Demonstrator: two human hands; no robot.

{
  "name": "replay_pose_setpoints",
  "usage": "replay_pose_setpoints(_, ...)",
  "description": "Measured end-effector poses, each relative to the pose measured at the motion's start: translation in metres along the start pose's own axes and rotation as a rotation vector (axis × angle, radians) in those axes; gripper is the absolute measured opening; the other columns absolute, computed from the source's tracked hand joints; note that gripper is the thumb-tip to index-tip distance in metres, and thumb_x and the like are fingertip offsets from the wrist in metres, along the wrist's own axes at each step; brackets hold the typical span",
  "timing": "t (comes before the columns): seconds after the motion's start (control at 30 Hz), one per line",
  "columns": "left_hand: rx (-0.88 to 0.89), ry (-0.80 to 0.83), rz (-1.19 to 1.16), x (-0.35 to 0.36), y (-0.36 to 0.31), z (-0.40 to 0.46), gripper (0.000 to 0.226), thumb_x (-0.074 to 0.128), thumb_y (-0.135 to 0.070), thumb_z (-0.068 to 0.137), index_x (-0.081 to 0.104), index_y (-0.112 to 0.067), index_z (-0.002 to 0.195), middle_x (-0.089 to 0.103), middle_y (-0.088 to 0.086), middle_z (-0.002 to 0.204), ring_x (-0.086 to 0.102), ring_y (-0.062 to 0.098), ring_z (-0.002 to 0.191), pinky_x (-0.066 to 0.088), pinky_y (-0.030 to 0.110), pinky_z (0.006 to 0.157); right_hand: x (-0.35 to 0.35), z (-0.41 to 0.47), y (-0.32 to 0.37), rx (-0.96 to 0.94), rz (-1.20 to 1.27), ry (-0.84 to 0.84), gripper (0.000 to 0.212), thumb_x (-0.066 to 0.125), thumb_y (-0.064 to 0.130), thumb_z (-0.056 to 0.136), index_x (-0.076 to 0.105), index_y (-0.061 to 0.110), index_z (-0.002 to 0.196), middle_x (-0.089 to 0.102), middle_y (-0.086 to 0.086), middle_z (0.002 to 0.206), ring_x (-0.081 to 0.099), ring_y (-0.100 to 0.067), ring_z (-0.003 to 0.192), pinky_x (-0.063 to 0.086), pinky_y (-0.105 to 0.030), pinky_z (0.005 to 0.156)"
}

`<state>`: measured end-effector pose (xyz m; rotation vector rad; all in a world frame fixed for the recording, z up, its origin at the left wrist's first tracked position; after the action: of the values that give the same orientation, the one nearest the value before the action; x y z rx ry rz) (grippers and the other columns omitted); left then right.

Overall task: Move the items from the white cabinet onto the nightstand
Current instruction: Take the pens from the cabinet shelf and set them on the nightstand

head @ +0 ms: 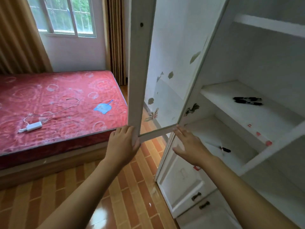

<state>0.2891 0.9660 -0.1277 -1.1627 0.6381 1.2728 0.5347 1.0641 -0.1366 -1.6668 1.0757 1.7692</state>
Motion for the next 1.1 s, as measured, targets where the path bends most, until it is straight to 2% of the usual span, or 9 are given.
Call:
replay_pose_setpoints(0.23,0.048,0.135,-0.075,0.038,-0.076,-0.026,0.053,0.048,-0.050,0.096,0.055,-0.022,0.140,0.060,0.003,0.140,0.055,0.026,0.127,0.045,0.046,0.106,0.007,-0.065,-0.060,0.089,0.035,0.022,0.072,0.049,0.055,0.101,0.021,0.030,0.163,0.010,0.007,0.172,0.013,-0.015,0.156,0.018,-0.043,0.124)
replay_pose_setpoints(0.37,0.119,0.177,-0.107,0.055,-0.130,-0.030,0.054,0.049,-0.050,0.097,0.052,-0.023,0.144,0.056,0.000,0.144,0.051,0.022,0.131,0.045,0.043,0.109,0.004,-0.099,-0.094,0.139,0.050,0.001,0.072,0.050,0.056,0.100,0.027,0.028,0.162,0.019,0.004,0.170,0.018,-0.016,0.155,0.019,-0.041,0.124)
replay_pose_setpoints(0.47,0.166,0.195,-0.084,0.068,-0.167,-0.033,0.060,0.040,-0.057,0.095,0.053,-0.024,0.143,0.057,0.000,0.143,0.050,0.023,0.131,0.045,0.043,0.109,-0.003,-0.121,-0.119,0.169,0.073,-0.028,0.070,0.048,0.057,0.100,0.029,0.028,0.161,0.022,0.003,0.169,0.020,-0.016,0.154,0.021,-0.042,0.123)
replay_pose_setpoints(0.57,0.221,0.212,-0.062,0.081,-0.201,-0.033,0.060,0.039,-0.058,0.094,0.055,-0.025,0.142,0.058,-0.001,0.141,0.051,0.023,0.129,0.044,0.043,0.108,-0.006,-0.140,-0.139,0.190,0.104,-0.043,0.075,0.042,0.065,0.096,0.031,0.028,0.160,0.024,0.002,0.168,0.022,-0.018,0.154,0.023,-0.042,0.124)
replay_pose_setpoints(0.7,0.279,0.244,-0.088,0.101,-0.230,-0.023,0.057,0.040,-0.059,0.096,0.054,-0.027,0.142,0.057,-0.003,0.143,0.051,0.023,0.131,0.045,0.043,0.109,-0.004,-0.155,-0.164,0.206,0.145,-0.065,0.068,0.051,0.053,0.101,0.032,0.027,0.160,0.022,0.003,0.169,0.018,-0.015,0.155,0.018,-0.035,0.124)
replay_pose_setpoints(0.83,0.352,0.301,-0.107,0.125,-0.252,-0.003,0.053,0.047,-0.054,0.099,0.049,-0.029,0.147,0.051,-0.005,0.150,0.044,0.020,0.139,0.038,0.042,0.115,0.003,-0.156,-0.184,0.270,0.258,-0.086,0.071,0.056,0.050,0.100,0.028,0.028,0.162,0.017,0.008,0.170,0.015,-0.012,0.155,0.015,-0.024,0.121)
replay_pose_setpoints(1.0,0.428,0.379,-0.151,0.168,-0.262,0.030,0.054,0.048,-0.055,0.100,0.048,-0.029,0.148,0.049,-0.004,0.152,0.042,0.020,0.142,0.035,0.042,0.119,0.023,-0.133,-0.198,0.361,0.331,-0.082,0.075,0.055,0.055,0.098,0.024,0.031,0.162,0.016,0.010,0.170,0.016,-0.011,0.155,0.020,-0.033,0.126)
replay_pose_setpoints(1.1,0.477,0.427,-0.167,0.198,-0.261,0.049,0.055,0.048,-0.056,0.100,0.048,-0.030,0.148,0.049,-0.003,0.152,0.041,0.020,0.143,0.035,0.044,0.120,0.038,-0.113,-0.207,0.451,0.367,-0.063,0.074,0.054,0.051,0.101,0.021,0.029,0.163,0.013,0.008,0.171,0.015,-0.011,0.156,0.021,-0.035,0.126)
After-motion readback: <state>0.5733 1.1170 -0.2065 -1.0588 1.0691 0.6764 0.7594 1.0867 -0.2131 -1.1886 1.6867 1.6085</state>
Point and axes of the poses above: each hand's wrist, its own z-axis towards the middle knuckle, its own x-axis out of the palm, y = z × x, the point moved 9 cm from there along z, towards the middle knuckle
